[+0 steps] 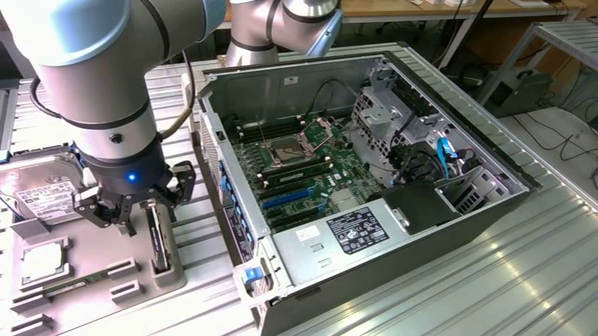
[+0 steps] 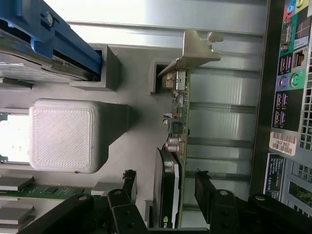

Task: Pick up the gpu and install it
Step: 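Pick up the gpu and move the gpu toward the slot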

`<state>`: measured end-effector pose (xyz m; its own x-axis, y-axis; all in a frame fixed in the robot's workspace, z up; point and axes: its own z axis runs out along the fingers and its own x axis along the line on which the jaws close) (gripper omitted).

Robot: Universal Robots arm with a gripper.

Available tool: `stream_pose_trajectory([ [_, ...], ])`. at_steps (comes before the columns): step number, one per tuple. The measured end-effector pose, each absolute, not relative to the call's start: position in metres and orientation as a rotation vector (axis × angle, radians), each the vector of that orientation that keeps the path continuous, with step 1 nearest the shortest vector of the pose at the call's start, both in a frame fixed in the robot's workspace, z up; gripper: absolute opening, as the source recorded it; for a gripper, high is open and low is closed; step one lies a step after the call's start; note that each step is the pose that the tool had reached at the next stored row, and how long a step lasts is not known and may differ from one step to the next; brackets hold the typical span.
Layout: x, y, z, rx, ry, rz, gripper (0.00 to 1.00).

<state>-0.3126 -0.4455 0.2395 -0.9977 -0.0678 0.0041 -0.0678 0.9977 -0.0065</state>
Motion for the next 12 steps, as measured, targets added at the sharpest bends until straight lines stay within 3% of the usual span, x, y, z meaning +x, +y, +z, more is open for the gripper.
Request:
stream_pose_trajectory([
  [12, -0.3126, -0.4455, 0.2302, 0.106, -3.134, 0.011, 0.60],
])
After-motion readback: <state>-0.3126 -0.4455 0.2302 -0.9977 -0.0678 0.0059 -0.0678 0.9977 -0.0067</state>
